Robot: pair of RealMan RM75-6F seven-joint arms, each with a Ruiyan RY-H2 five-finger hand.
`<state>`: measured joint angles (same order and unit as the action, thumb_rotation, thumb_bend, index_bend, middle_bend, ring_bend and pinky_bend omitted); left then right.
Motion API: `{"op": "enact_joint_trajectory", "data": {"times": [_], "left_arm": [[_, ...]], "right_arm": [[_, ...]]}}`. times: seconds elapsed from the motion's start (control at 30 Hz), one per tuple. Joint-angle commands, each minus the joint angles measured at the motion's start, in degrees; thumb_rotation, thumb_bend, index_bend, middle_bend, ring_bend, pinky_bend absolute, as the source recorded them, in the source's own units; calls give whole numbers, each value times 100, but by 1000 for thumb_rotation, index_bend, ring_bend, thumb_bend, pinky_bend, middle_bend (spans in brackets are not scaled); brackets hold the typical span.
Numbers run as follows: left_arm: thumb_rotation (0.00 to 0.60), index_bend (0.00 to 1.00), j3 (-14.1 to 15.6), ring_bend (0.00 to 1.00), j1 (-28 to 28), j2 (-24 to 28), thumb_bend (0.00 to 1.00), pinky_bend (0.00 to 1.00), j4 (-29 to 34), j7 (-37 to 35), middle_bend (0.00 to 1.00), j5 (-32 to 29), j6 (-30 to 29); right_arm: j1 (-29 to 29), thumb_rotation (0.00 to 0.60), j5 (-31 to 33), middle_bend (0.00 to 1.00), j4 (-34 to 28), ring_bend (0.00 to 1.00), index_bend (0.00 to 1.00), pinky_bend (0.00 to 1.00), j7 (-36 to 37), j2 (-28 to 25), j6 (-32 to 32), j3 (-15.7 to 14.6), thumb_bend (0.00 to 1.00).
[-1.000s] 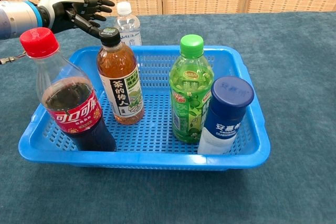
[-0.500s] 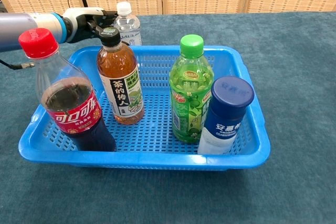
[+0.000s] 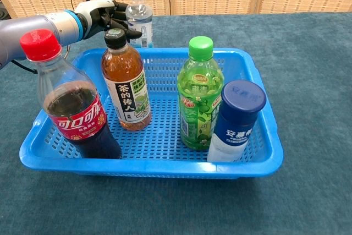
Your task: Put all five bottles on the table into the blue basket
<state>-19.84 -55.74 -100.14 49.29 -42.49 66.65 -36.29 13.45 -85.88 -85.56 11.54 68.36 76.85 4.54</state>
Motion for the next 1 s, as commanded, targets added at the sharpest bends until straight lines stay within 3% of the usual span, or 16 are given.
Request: {"op": "enact_joint_trajectory", "data": {"times": [0.03, 0.3, 0.37, 0.5, 0.73, 1.0], "left_arm": [[600, 538, -128, 338, 142, 236, 385, 345, 436, -58, 402, 58, -279], [600, 526, -157, 326, 629, 1507, 374, 345, 2220, 99, 402, 451, -832], [600, 526, -82, 326, 910, 2110, 374, 345, 3060, 176, 403, 626, -1024], [600, 521, 127, 319, 1312, 2703, 372, 346, 3864, 269, 401, 912, -1380], [600, 520, 678, 318, 1858, 3509, 371, 346, 4505, -209, 400, 1852, -1877], [600, 509, 1146, 291, 2018, 3536, 353, 346, 4487, -512, 399, 2263, -2026]], "right_arm": [[-7, 600, -14, 0, -23, 0, 0, 0, -1, -9, 19, -4, 0], [-41, 600, -107, 0, -111, 0, 0, 0, -128, -34, 132, -31, 0], [-58, 600, -133, 0, -153, 0, 0, 0, -185, -33, 172, -43, 0], [-67, 600, -142, 0, -185, 0, 0, 0, -259, -27, 191, -50, 0], [-84, 600, -191, 0, -305, 0, 0, 0, -393, -17, 229, -80, 0], [-83, 600, -283, 0, -420, 0, 0, 0, -407, -36, 277, -99, 0]]}}
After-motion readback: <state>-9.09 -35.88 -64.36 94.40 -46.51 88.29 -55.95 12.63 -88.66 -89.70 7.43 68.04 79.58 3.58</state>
